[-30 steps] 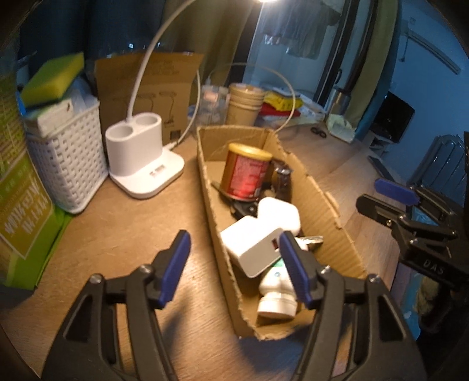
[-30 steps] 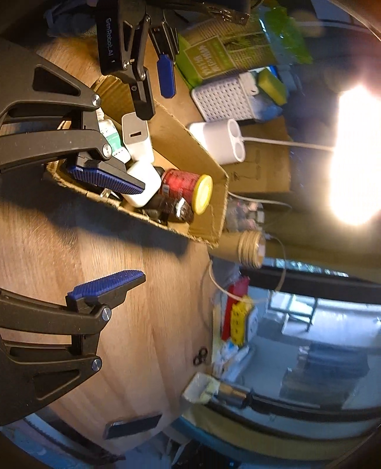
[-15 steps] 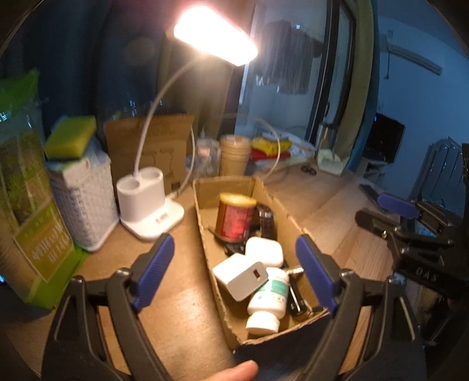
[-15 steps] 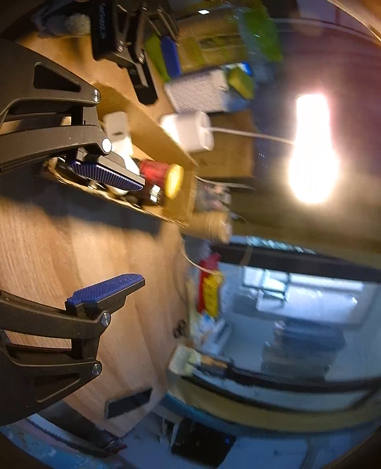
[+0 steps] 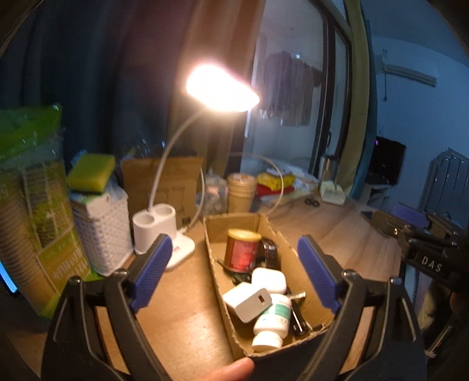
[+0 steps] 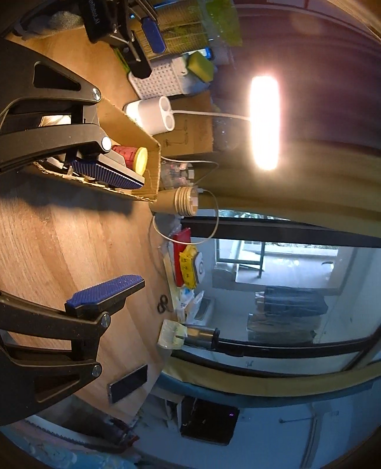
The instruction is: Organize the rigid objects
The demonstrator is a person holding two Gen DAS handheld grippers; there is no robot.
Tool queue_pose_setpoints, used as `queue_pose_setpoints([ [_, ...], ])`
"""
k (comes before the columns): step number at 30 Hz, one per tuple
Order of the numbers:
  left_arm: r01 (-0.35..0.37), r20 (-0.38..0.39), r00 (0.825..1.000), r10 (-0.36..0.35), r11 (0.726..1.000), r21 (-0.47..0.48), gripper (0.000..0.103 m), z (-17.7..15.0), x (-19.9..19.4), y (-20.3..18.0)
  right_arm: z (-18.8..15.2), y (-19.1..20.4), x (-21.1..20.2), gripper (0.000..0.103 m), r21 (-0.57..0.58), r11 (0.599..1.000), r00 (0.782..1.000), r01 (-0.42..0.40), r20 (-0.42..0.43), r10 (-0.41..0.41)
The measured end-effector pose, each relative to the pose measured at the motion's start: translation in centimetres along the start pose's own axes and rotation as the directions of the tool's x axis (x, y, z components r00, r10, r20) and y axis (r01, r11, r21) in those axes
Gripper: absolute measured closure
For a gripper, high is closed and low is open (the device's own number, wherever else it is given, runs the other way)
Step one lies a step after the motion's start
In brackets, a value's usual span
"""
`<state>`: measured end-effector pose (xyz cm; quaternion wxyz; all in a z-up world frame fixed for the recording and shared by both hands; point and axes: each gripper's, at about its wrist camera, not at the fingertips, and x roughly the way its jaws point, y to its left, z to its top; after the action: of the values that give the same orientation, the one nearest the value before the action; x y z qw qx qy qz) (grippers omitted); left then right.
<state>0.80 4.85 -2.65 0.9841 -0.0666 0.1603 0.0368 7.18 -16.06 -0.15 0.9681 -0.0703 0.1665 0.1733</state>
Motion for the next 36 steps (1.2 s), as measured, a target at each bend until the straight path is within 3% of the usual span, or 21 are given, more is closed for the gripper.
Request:
queue_pose_setpoints([
  [9, -0.015, 0.048, 0.999, 0.015, 1.0, 0.006, 0.014, 0.2, -0.6, 0.1, 0.1, 0.1, 0.1, 0.038, 0.013, 0.999, 0.999, -0.031, 0.01, 0.031],
  [17, -0.037, 0.09, 0.995, 0.035, 0.999, 0.017, 0.014, 0.3, -1.0, -0.2, 0.4, -0.1, -0.6, 0.038, 0.026, 1.0, 0.998, -0.005, 0.058, 0.004],
  [26, -0.047, 0.137, 0.989, 0.047, 0.999, -0.005, 0.014, 0.6, -1.9, 0.3, 0.5, -0.2, -0.4, 0.038, 0.037, 0.999, 0.998, -0.011, 0.057, 0.009],
  [36, -0.043, 0.133, 0.99, 0.043, 0.999, 0.002, 0.014, 0.6, -1.8, 0.1, 0.5, -0.1, -0.5, 0.038, 0.033, 0.999, 0.998, -0.011, 0.06, 0.009],
])
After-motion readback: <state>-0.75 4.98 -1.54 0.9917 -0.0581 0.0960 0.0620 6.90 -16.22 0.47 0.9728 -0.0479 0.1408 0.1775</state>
